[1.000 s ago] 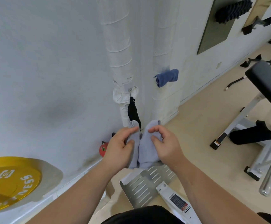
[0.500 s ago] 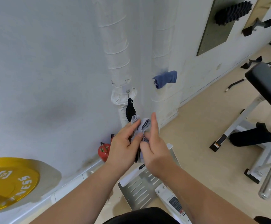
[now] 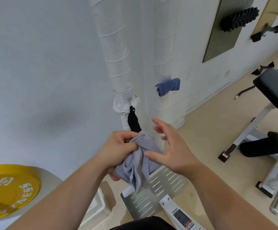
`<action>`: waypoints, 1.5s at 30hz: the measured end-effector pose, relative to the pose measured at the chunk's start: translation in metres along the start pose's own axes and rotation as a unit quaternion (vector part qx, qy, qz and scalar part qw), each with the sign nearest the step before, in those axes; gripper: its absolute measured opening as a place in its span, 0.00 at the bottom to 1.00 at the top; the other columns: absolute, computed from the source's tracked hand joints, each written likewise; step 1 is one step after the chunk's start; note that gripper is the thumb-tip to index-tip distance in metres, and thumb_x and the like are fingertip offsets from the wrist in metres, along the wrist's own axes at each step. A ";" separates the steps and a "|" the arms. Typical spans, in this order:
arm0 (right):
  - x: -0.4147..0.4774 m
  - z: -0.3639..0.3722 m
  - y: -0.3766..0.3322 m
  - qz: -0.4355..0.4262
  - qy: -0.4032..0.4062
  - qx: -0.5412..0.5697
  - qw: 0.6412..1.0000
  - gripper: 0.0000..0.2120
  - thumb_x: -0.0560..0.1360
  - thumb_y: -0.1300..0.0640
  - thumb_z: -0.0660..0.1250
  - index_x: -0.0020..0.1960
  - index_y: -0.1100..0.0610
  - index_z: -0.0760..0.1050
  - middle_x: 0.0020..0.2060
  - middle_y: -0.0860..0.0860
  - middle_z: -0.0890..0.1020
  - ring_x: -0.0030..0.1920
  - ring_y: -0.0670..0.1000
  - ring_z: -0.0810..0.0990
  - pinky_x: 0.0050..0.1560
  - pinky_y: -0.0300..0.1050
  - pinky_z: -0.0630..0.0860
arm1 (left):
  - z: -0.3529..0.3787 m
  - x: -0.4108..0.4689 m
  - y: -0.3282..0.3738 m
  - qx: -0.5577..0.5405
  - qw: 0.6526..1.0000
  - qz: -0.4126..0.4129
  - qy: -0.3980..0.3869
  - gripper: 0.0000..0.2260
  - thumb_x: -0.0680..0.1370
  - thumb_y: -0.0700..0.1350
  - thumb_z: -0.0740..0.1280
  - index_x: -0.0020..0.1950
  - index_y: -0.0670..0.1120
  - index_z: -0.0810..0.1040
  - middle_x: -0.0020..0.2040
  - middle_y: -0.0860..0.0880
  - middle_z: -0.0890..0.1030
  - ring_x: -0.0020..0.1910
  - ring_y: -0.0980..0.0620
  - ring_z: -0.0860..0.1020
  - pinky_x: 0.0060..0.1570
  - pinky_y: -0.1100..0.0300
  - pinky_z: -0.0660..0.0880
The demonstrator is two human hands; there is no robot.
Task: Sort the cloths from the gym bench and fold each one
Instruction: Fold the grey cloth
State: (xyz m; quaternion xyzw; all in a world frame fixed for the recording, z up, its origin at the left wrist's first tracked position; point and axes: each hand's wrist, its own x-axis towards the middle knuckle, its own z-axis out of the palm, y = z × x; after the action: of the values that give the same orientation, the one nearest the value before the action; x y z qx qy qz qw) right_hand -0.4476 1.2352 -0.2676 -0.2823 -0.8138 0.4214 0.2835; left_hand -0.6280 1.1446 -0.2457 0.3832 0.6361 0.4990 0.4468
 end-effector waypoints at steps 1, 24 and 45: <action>0.002 -0.004 -0.001 0.009 -0.056 0.040 0.998 0.43 0.72 0.48 0.77 0.77 0.34 0.55 0.62 0.42 0.77 0.65 0.41 0.75 0.65 0.36 0.71 | -0.003 0.001 0.003 -0.021 0.999 -0.014 -0.043 0.20 0.72 0.24 0.63 0.45 0.45 0.87 0.44 0.41 0.87 0.43 0.45 0.83 0.47 0.50 0.81; 0.004 -0.031 0.032 0.201 -0.083 0.284 0.934 0.11 0.77 0.66 0.70 0.54 0.53 0.82 0.46 0.45 0.84 0.45 0.47 0.83 0.40 0.43 0.79 | 0.026 0.005 -0.027 -0.165 0.975 -0.016 0.146 0.25 0.81 0.36 0.65 0.68 0.64 0.71 0.54 0.44 0.83 0.45 0.46 0.83 0.45 0.47 0.80; 0.121 0.006 -0.013 0.006 -0.126 -0.180 0.975 0.25 0.68 0.54 0.78 0.63 0.41 0.77 0.50 0.48 0.79 0.51 0.44 0.77 0.52 0.39 0.71 | -0.076 0.042 -0.007 0.195 0.956 0.109 0.188 0.25 0.68 0.40 0.78 0.62 0.60 0.81 0.53 0.56 0.81 0.53 0.65 0.78 0.51 0.73 0.72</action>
State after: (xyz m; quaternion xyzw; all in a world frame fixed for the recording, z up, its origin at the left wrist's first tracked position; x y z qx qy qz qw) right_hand -0.5370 1.3106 -0.2320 -0.2784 -0.9039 0.3016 0.1204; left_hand -0.7131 1.1602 -0.2524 0.4290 0.7477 0.4744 0.1782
